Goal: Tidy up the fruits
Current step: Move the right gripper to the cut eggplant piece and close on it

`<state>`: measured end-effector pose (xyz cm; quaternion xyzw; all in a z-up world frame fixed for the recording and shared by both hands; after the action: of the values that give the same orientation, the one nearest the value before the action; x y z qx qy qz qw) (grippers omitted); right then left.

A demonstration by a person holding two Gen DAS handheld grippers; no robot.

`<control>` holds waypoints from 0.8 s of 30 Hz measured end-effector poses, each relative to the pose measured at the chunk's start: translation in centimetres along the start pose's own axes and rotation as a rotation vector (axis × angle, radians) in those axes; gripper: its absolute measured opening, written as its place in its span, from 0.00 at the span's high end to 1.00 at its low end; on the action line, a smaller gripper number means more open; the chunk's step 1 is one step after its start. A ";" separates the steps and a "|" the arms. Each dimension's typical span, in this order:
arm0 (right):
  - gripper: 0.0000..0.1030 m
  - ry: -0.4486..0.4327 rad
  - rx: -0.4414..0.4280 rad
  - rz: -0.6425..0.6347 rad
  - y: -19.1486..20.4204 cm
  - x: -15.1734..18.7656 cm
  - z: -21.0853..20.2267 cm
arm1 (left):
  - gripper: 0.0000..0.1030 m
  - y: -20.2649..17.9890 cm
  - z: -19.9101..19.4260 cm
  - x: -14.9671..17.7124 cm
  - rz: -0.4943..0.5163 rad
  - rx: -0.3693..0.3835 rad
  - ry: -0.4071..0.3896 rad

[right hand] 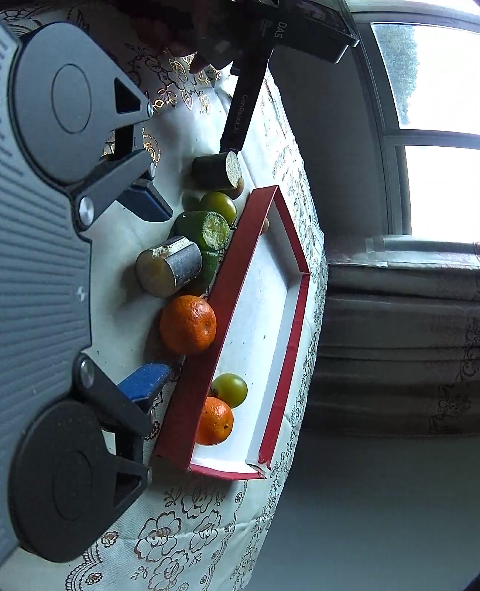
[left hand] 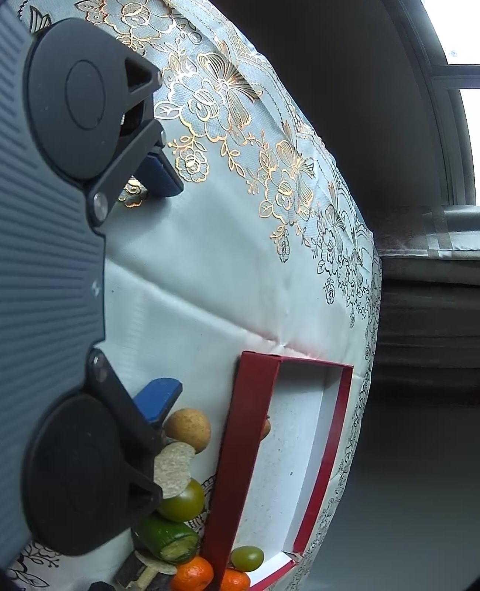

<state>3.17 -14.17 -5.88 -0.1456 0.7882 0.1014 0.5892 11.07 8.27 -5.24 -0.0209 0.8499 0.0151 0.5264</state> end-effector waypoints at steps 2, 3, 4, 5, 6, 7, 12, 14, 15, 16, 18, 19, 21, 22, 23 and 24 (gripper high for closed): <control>0.35 0.034 -0.012 -0.007 0.3 0.0 0.7 | 0.00 0.0 0.0 0.0 0.000 0.000 0.000; 0.44 0.057 -0.022 -0.004 0.3 0.1 1.1 | 0.00 0.0 0.0 0.0 0.000 0.000 0.000; 0.48 0.072 -0.031 -0.002 0.4 0.1 1.4 | 0.00 0.0 0.0 0.0 0.000 0.000 0.000; 0.48 0.079 -0.041 -0.002 0.4 0.1 1.6 | 0.00 0.0 0.0 0.0 0.000 0.000 0.000; 0.48 0.076 -0.044 0.001 0.4 0.0 1.7 | 0.00 0.0 0.0 0.0 0.000 0.000 0.000; 0.48 0.072 -0.044 0.003 0.3 -0.1 1.8 | 0.00 0.0 0.0 0.0 0.000 0.000 0.000; 0.48 0.101 -0.061 0.016 0.3 -0.3 2.8 | 0.00 0.0 0.0 0.0 0.000 0.000 0.000; 0.48 0.103 -0.065 0.014 0.4 -0.3 3.0 | 0.00 0.0 0.0 0.0 0.000 0.000 0.000; 0.48 0.104 -0.065 0.012 0.4 -0.4 3.1 | 0.00 0.0 0.0 0.0 0.000 0.000 0.000; 0.49 0.106 -0.063 0.007 0.5 -0.4 3.2 | 0.00 0.0 0.0 0.0 0.000 0.000 0.000; 0.51 0.107 -0.055 0.000 0.7 -0.4 3.3 | 0.00 0.0 0.0 0.0 0.000 0.000 0.000; 0.55 0.105 -0.047 0.000 0.7 -0.4 3.3 | 0.00 0.0 0.0 0.0 0.000 0.000 0.000; 0.61 0.100 -0.032 0.013 0.5 -0.4 3.2 | 0.00 0.0 0.0 0.0 0.000 0.000 0.000; 0.61 0.100 -0.031 0.016 0.5 -0.3 3.1 | 0.00 0.0 0.0 0.0 0.000 0.000 0.000; 0.61 0.099 -0.029 0.014 0.5 -0.3 3.1 | 0.00 0.0 0.0 0.0 0.000 0.000 0.000; 0.61 0.099 -0.026 0.006 0.6 -0.3 3.1 | 0.00 0.0 0.0 0.0 0.000 0.000 0.000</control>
<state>5.86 -12.54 -6.45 -0.1557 0.8155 0.1060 0.5473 11.05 8.30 -5.23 -0.0208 0.8498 0.0149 0.5265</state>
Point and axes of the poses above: each gripper's, at about its wrist camera, not at the fingertips, and z roughly the way its jaws point, y to its left, x to its underside, the point moved 1 cm from there along z, roughly the way its jaws point, and after that the axes turned 13 degrees about -y, right-handed, at the moved point
